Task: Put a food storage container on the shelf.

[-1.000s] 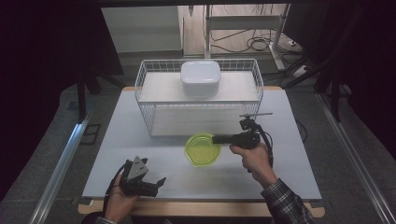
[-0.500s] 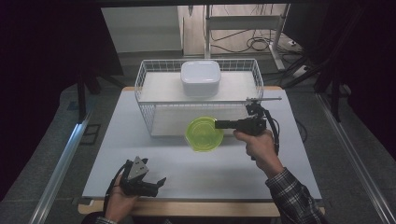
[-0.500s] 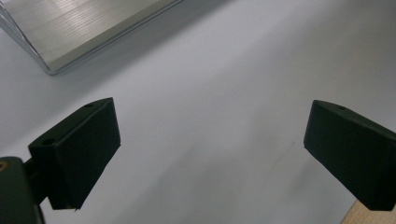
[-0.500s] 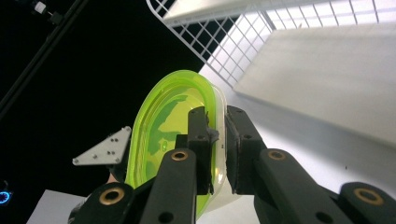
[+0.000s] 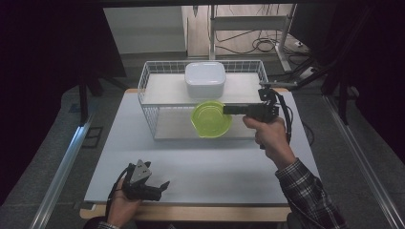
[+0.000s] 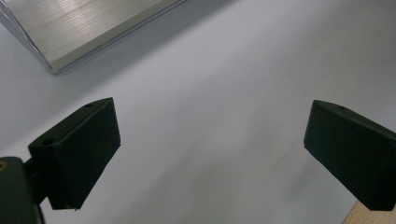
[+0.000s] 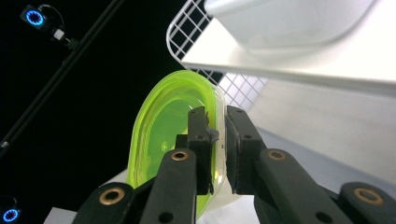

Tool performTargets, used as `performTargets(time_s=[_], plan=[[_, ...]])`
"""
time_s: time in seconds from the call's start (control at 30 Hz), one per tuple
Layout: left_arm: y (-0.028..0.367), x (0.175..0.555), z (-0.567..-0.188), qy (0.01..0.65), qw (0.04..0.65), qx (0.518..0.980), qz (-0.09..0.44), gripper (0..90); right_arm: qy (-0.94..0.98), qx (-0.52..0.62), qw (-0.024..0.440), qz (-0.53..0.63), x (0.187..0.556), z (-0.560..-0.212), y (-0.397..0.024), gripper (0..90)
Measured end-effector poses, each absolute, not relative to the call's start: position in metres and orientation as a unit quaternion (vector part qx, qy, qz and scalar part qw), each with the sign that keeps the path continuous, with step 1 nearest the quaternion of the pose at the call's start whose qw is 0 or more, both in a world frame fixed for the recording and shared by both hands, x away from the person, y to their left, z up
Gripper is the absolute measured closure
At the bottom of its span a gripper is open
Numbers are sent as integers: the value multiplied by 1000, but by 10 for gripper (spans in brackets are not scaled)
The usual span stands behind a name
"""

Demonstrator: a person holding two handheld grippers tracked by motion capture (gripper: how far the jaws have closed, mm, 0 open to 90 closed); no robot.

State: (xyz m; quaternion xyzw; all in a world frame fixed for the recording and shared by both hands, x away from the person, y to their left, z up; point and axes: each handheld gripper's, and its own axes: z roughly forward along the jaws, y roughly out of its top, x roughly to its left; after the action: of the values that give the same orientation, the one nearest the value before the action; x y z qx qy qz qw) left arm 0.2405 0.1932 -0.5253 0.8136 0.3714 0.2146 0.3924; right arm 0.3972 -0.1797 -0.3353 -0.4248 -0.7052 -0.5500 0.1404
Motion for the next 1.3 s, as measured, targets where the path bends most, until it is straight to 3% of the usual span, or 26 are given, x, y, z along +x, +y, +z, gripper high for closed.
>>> performTargets(time_s=[0.33, 0.7, 1.3], plan=[[193, 241, -525, 372, 394, 813, 213, 32, -687, -426, 139, -572, 412, -303, -178, 817], [193, 241, -525, 373, 394, 813, 212, 32, -667, -446, 102, -588, 436, -267, -171, 817], [192, 240, -526, 369, 396, 815, 208, 32, -630, -508, 50, -584, 478, -250, -146, 815]])
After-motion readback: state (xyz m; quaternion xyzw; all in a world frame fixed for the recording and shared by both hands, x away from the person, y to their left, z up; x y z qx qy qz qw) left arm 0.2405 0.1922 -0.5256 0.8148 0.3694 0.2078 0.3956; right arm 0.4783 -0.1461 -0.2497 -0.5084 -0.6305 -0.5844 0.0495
